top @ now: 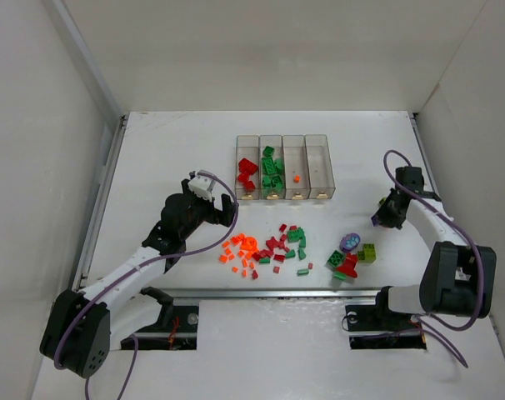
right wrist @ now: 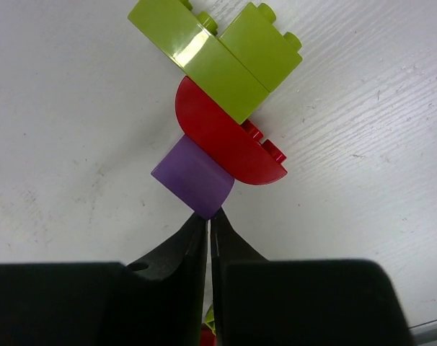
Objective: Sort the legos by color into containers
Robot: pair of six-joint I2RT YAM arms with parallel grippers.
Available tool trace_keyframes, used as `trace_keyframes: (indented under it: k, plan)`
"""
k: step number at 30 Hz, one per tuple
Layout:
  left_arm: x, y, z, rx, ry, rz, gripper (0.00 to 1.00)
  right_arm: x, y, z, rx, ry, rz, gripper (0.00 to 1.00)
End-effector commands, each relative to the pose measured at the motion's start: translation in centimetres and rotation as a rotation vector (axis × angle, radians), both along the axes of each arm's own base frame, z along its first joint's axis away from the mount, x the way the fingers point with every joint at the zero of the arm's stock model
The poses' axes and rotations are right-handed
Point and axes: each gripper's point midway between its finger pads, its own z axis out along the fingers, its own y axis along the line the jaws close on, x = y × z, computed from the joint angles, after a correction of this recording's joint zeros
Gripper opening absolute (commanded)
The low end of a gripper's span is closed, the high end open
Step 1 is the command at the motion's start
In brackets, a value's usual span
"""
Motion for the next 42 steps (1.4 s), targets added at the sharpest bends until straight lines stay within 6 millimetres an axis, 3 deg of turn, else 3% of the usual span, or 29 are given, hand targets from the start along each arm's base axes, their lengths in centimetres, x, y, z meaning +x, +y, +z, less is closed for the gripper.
trace_keyframes:
  k: [1, 4, 6, 7, 10, 14, 21, 27, 32, 42]
  plan:
    - [0.3, -0.3, 2.1, -0.046, -0.065, 0.001, 1.00, 1.6, -0.7, 2.6, -0.038, -0.074, 0.037, 0.11]
    - [0.3, -0.3, 2.1, -0.046, -0.065, 0.001, 1.00, 1.8, -0.5, 3.4, -0.039, -0.081, 0.075, 0.24]
    - [0.3, -0.3, 2.1, -0.046, -0.065, 0.001, 1.00, 2.2, -0.8, 5.2, -0.067, -0.118, 0.091, 0.33]
    - [0.3, -0.3, 2.1, -0.046, -0.065, 0.001, 1.00, 2.3, -0.9, 5.5, -0.068, -0.121, 0.091, 0.49]
    - [0.3, -0.3, 2.1, -0.046, -0.065, 0.001, 1.00, 2.7, -1.2, 7.2, -0.083, -0.144, 0.068, 0.77]
    - [0.3, -0.3, 2.1, -0.046, -0.065, 0.001, 1.00, 3.3, -1.8, 7.2, -0.103, -0.126, 0.054, 0.91]
    - [0.3, -0.3, 2.1, -0.046, -0.065, 0.001, 1.00, 4.6, 0.1, 7.3, -0.057, -0.118, 0.190, 0.95]
    - [0.2, -0.4, 2.1, -0.048, -0.064, -0.008, 1.00, 4.9, -0.4, 7.2, -0.075, -0.109, 0.164, 0.98]
    - [0.2, -0.4, 2.1, -0.048, -0.064, -0.008, 1.00, 5.6, 2.3, 7.2, 0.030, -0.137, 0.281, 0.98]
    - [0.2, -0.5, 1.8, -0.044, -0.056, -0.008, 1.00, 5.4, 6.6, 6.3, 0.011, -0.089, 0.411, 0.98]
